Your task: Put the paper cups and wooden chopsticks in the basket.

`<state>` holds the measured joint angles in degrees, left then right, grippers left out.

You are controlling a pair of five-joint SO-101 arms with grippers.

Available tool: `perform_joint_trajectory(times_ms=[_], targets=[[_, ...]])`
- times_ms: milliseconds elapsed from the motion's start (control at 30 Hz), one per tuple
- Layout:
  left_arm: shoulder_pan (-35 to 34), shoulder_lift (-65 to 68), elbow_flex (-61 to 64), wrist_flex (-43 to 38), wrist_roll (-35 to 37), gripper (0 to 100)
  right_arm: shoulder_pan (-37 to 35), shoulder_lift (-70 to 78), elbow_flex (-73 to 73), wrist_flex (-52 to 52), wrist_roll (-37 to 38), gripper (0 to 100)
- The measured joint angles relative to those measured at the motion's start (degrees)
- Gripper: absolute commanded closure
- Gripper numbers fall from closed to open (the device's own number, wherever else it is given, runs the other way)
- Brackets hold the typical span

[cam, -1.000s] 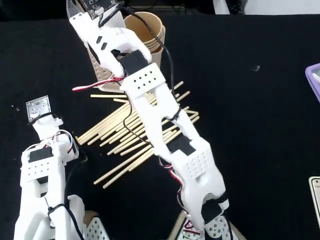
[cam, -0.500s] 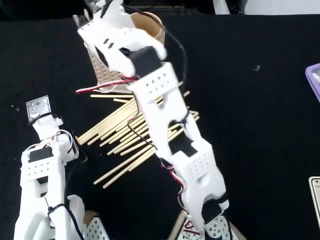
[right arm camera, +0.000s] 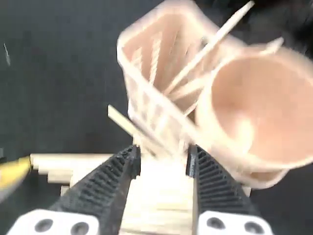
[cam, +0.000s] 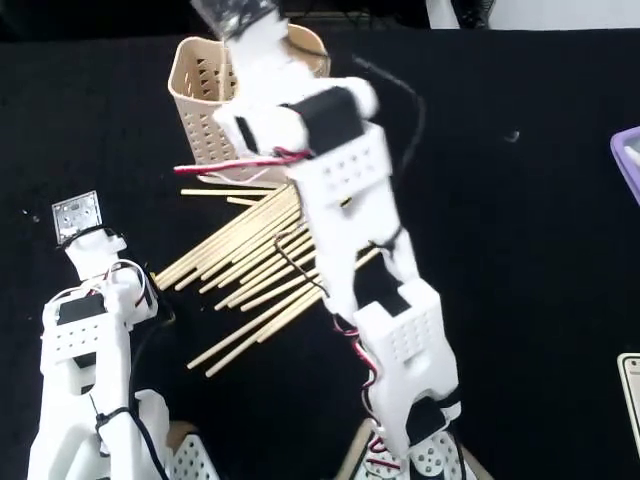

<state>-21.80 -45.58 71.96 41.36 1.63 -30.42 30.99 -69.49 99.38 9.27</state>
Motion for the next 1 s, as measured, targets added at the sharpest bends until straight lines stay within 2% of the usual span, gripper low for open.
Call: perform_joint_trajectory(times_ms=[167,333,433,533,600,767,1000], targets=[[0.00,0.00,0.00,0.00,0.00,83,-1.76,-11.96,21.45,0.00,1.32,82.6],[0.00,0.00,0.00,0.00,0.00,83,-7.30,-24.26,49.58,-0.79,12.75,82.5],[0.00,0.00,0.00,0.00,0.00,83,-8.62,-28.75,67.69,-7.82,20.13,80.2],[0.00,0.00,0.00,0.00,0.00,83,-8.53,-30.15,83.60,-17.23,23.65,73.1],[0.00,0.00,0.00,0.00,0.00,83,-8.62,-30.24,91.52,-22.59,24.97,72.7],[0.00,0.00,0.00,0.00,0.00,83,-8.53,-30.51,102.51,-31.74,32.70,73.7],[0.00,0.00,0.00,0.00,0.00,83,-8.53,-30.59,104.26,-33.49,44.04,73.7]])
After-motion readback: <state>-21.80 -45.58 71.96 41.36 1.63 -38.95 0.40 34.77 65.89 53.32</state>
